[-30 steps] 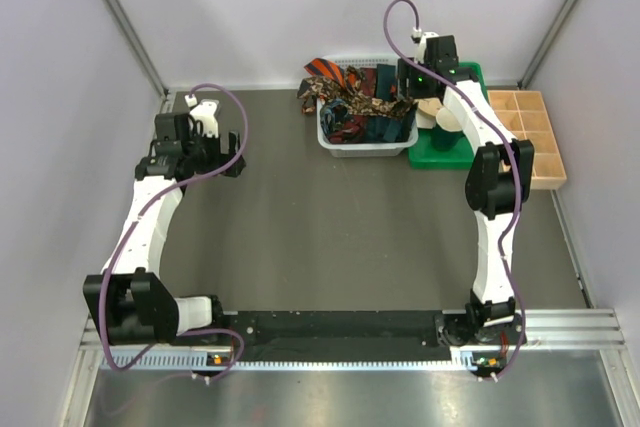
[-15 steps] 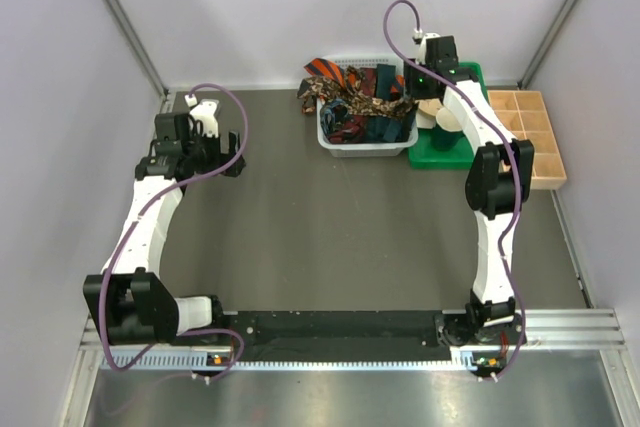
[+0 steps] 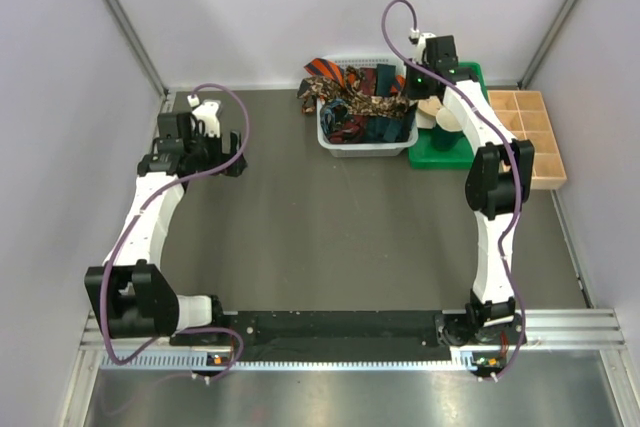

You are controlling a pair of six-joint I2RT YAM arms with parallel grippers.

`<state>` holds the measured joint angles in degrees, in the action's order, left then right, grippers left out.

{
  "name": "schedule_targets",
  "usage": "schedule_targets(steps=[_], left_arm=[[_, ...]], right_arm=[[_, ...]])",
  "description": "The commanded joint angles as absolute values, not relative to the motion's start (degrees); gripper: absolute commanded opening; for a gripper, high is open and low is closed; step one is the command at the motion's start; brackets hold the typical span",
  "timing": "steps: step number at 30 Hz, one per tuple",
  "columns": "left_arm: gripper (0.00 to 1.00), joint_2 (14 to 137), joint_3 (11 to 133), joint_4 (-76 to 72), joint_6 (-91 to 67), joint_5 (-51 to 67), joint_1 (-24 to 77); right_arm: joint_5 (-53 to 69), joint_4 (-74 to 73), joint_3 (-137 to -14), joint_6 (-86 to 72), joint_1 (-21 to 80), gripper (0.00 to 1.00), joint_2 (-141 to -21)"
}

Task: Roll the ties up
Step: Pick up the tie from the bin.

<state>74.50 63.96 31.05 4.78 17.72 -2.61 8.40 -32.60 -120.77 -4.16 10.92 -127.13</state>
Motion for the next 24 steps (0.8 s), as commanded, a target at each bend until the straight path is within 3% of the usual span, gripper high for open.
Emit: schedule_targets(steps=[1, 24], left_arm=[[0.99, 75.1, 67.6, 29.0, 4.7, 18.8, -2.8], [0.99, 73.0, 76.6, 34.5, 0.3, 23.0, -3.4]], right_arm=[[13.3, -29.4, -121.6, -2.8, 12.7, 0.00, -120.0], [39.6, -23.3, -123.2, -12.2, 16.5, 0.00, -93.4]])
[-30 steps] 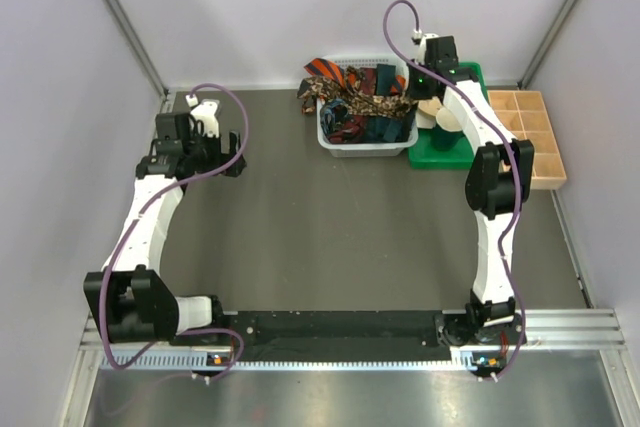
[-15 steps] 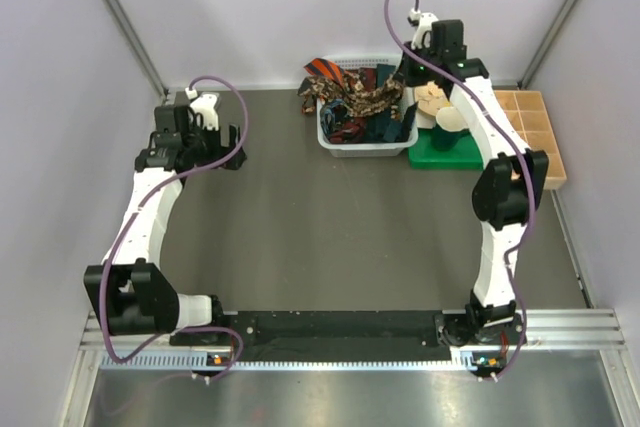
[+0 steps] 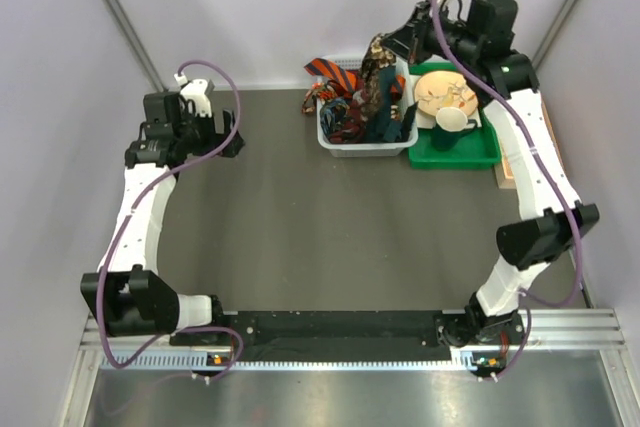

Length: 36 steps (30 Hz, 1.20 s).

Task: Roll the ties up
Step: Pick up the tie from the bin, then place the tie at the center of the board.

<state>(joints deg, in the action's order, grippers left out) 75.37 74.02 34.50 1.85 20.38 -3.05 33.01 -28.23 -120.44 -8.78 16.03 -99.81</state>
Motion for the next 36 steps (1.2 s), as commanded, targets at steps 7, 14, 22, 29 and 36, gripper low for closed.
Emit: schedule_targets(steps=[7, 14, 22, 29, 36], left_arm=[[0.99, 71.5, 77.2, 34.8, 0.4, 24.0, -3.4], [0.99, 69.8, 76.5, 33.9, 2.6, 23.5, -3.4], [0.99, 66.1, 72.8, 33.5, 9.7, 24.4, -3.4], [0.96, 62.0, 66.9, 37.1, 19.0, 28.0, -3.5], [0.95, 58.3, 62.8, 40.4, 21.9, 30.5, -3.4]], right_arm=[[52.6, -21.2, -123.5, -16.5, 16.5, 0.00, -87.6], [59.8, -38.1, -120.9, -0.6, 16.3, 0.00, -80.6], [60.5, -54.9, -111.6, 15.9, 16.6, 0.00, -73.3], [59.0, -68.5, -98.6, 30.1, 23.9, 0.00, -74.9], [58.3, -63.4, -104.9, 31.2, 35.8, 0.00, -89.8]])
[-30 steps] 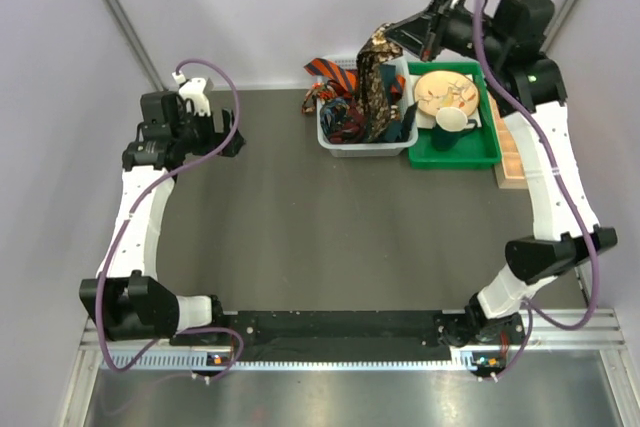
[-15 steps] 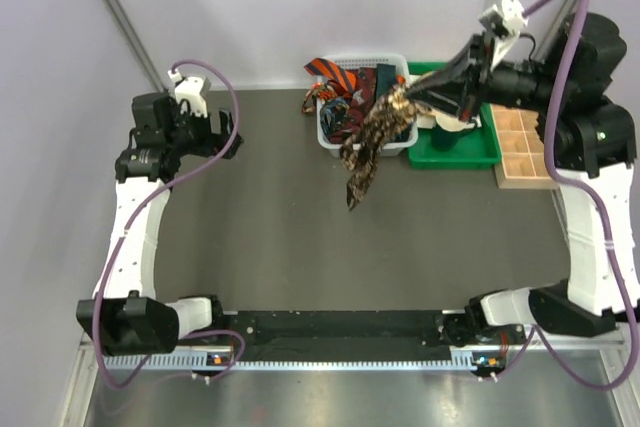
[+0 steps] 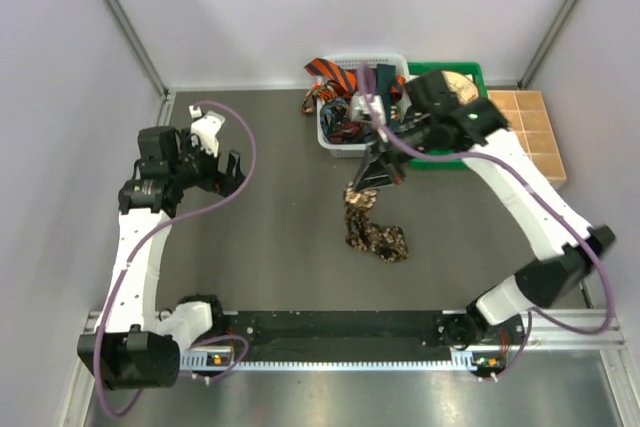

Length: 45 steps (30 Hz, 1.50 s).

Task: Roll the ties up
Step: Place the tie at the center of the board, then flatten out the tie at the center of the board.

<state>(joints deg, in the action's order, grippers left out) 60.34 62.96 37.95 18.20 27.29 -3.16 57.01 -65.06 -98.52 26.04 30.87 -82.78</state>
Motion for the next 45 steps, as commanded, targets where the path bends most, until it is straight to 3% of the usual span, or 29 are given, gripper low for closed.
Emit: schedule_targets(steps=[1, 8, 12, 15, 18, 23, 27, 31, 40, 43, 44, 45], left_arm=[[0.94, 58.7, 63.8, 41.6, 21.9, 30.0, -3.4], [0.93, 62.3, 64.6, 44.9, 17.5, 27.2, -8.6], [0.91, 65.7, 65.0, 45.3, 15.8, 25.3, -13.6], [0.92, 67.7, 65.4, 47.8, 18.8, 28.8, -15.6], [0.92, 68.1, 63.9, 47.7, 22.3, 29.9, -15.6], [0.92, 69.4, 60.6, 53.9, 40.0, 37.2, -15.4], [0.91, 71.4, 59.1, 51.5, 41.0, 36.7, -14.9], [0.89, 75.6, 62.1, 50.3, 32.9, 38.5, -14.9], [0.89, 80.8, 65.8, 46.2, 22.0, 48.4, -24.8], [0.88, 80.5, 65.9, 47.9, 26.0, 48.7, -25.0], [0.86, 80.2, 65.9, 49.9, 28.5, 49.4, -25.0], [0.85, 79.4, 65.1, 50.4, 30.7, 49.8, -25.0]], right_arm=[[59.2, -63.5, -109.4, 31.4, 37.0, 0.00, -95.3], [61.1, -58.8, -133.5, 24.5, 40.4, 0.00, -122.4], [50.0, -47.4, -131.9, 14.8, 40.7, 0.62, -126.5], [39.0, -48.3, -130.3, 15.7, 39.7, 0.77, -124.3], [32.1, -48.1, -121.6, 15.9, 37.8, 0.81, -118.8], [29.5, -44.0, -93.8, 18.7, 37.8, 0.81, -102.0], [24.6, -42.1, -78.7, 21.4, 41.5, 0.73, -97.7], [13.6, -32.6, -71.6, 22.5, 48.9, 0.73, -97.1], [0.2, -24.3, -70.4, 19.0, 57.4, 0.74, -106.2], [-2.7, -25.3, -71.5, 17.9, 58.4, 0.49, -110.3], [-2.7, -26.4, -72.2, 17.5, 58.2, 0.29, -111.0], [-0.2, -29.8, -73.6, 16.8, 57.4, 0.21, -111.1]])
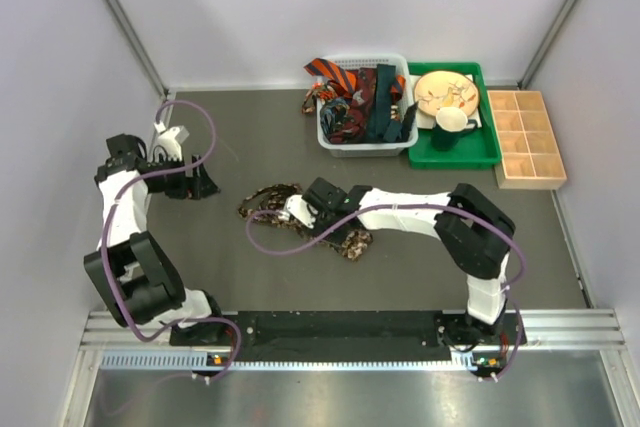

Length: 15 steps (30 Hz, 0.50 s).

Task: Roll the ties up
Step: Flatten out the tie at the center of the board.

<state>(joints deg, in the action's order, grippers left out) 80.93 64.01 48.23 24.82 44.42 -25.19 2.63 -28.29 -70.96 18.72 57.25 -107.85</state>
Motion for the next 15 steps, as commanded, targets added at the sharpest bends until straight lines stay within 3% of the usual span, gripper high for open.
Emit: schedule_targets(steps=[1, 2, 9, 13, 15], left_arm=[[0.84, 77.5, 64.5, 50.4, 33.6, 49.3, -25.0], [0.84, 76.4, 63.7, 49.8, 34.8, 48.9, -25.0], [0.80, 72.6, 59.8, 57.3, 56.5, 47.7, -23.4], [0.73, 72.6, 57.2, 61.9, 68.8, 46.7, -19.5], [0.71, 71.7, 54.6, 58.7, 67.3, 45.3, -13.6]], right_arm=[[3.0, -31.5, -74.1, 16.3, 56.5, 0.12, -109.8], [5.8, -33.2, -74.5, 15.4, 55.6, 0.00, -108.7], [46.0, -43.8, -78.9, 11.0, 37.5, 0.00, -100.5], [54.8, -50.3, -80.0, 14.5, 31.9, 0.00, -106.1], [57.0, -50.7, -79.1, 14.2, 29.7, 0.00, -109.8]])
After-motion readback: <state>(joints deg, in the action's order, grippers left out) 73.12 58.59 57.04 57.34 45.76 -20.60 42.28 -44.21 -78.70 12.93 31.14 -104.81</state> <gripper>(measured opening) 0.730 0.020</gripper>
